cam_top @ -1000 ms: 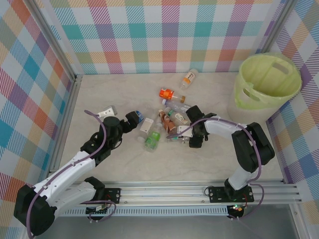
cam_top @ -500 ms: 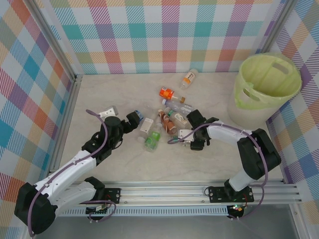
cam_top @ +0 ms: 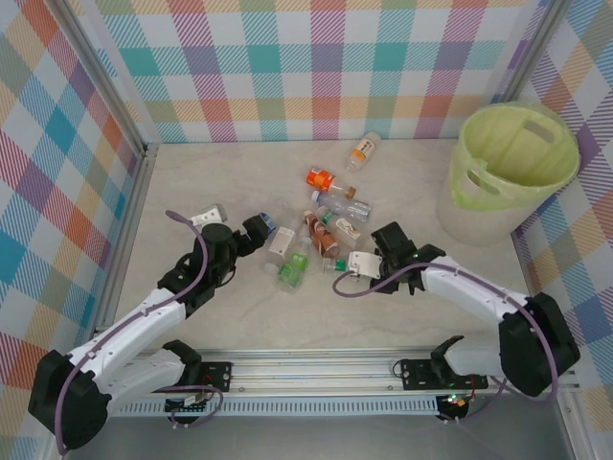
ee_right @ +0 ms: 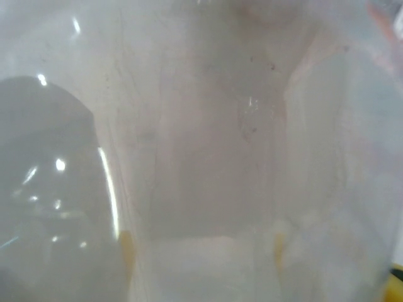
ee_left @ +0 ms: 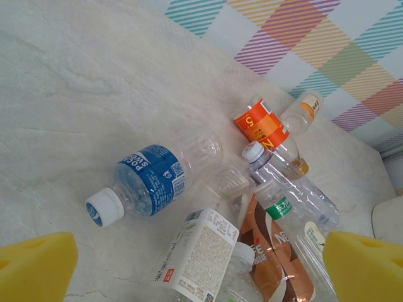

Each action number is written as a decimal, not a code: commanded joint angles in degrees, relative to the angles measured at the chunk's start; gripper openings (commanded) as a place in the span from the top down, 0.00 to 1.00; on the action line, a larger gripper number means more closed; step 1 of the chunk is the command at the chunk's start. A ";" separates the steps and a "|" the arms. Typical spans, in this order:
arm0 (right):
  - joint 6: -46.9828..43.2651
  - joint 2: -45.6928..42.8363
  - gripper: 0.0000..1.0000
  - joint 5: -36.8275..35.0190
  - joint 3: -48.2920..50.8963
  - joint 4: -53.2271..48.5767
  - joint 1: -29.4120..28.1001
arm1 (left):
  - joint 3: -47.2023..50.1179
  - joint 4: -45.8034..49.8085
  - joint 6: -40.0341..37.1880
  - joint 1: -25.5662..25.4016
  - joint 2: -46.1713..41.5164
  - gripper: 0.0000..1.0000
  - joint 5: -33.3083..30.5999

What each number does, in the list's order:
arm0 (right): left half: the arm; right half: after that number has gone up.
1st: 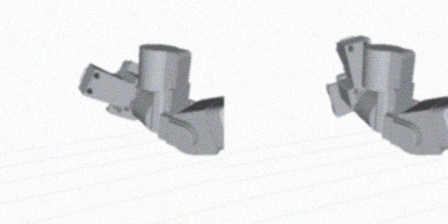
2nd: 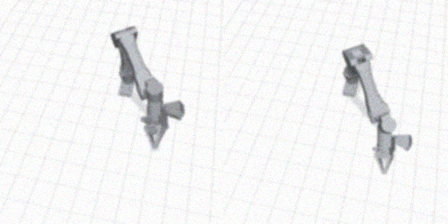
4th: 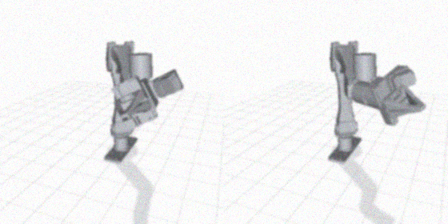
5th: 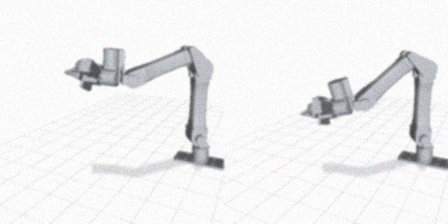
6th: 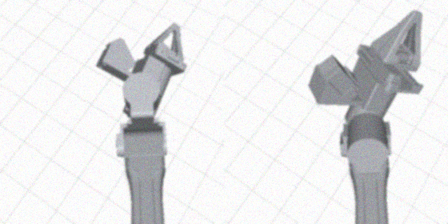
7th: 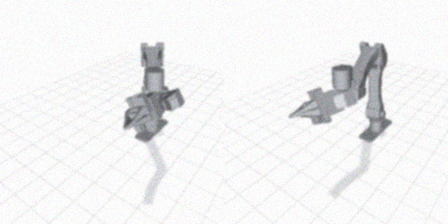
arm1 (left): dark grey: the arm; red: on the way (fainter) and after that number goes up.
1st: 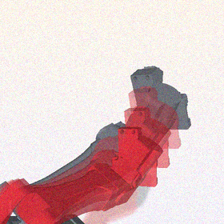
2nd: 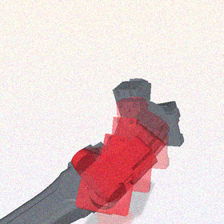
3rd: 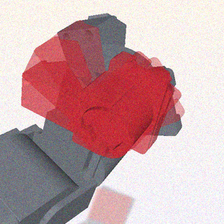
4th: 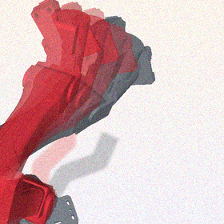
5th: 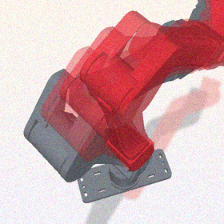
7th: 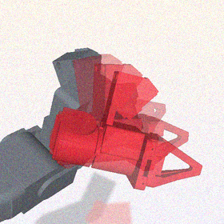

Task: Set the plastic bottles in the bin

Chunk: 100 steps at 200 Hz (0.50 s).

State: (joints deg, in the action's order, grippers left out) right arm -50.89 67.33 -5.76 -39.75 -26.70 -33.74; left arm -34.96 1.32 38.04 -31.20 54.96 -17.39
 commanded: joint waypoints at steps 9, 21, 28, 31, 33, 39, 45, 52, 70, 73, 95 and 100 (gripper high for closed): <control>6.29 -4.62 0.58 6.28 0.09 5.32 -0.28 | -0.60 -1.74 0.56 0.70 1.16 0.00 0.99; 9.45 -5.01 0.58 6.92 -0.37 7.22 -0.18 | -1.17 -1.93 0.64 0.70 2.17 0.00 1.57; 11.53 -4.99 0.58 7.39 -0.69 8.31 -0.06 | -1.48 -2.05 0.78 0.71 2.87 0.00 1.76; 12.20 -5.01 0.58 7.68 -0.83 8.70 0.02 | -1.65 -2.04 0.78 0.70 3.10 0.00 1.95; 12.81 -4.97 0.58 8.04 -0.87 9.02 0.11 | -1.75 -2.07 0.78 0.70 3.33 0.00 1.99; 14.22 -4.97 0.58 8.92 -0.91 10.03 0.45 | -1.99 -1.99 0.81 0.70 3.85 0.00 2.25; 15.77 -5.01 0.59 9.93 -0.75 11.38 0.72 | -2.28 -1.88 0.89 0.70 4.27 0.00 2.67; 17.53 -5.01 0.59 10.99 -0.67 12.96 1.01 | -2.55 -1.78 0.98 0.70 4.80 0.00 3.01; 23.79 -5.02 0.59 13.01 -0.13 18.10 2.27 | -2.91 -1.59 1.27 0.70 5.52 0.00 3.47; 25.06 -4.94 0.59 13.24 -0.14 18.98 2.61 | -2.91 -1.56 1.38 0.70 5.56 0.00 3.38; 35.30 -4.42 0.57 13.31 -0.13 25.52 5.38 | -2.92 -1.33 1.85 0.70 5.56 0.00 2.95; 37.43 -4.34 0.57 13.11 -0.14 26.61 6.12 | -2.99 -1.26 1.86 0.71 5.48 0.00 2.85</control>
State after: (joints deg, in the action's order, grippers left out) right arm -27.86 62.85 4.71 -39.53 -10.76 -30.24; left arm -35.83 0.95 38.85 -31.18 60.55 -14.79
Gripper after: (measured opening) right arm 0.555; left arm 0.999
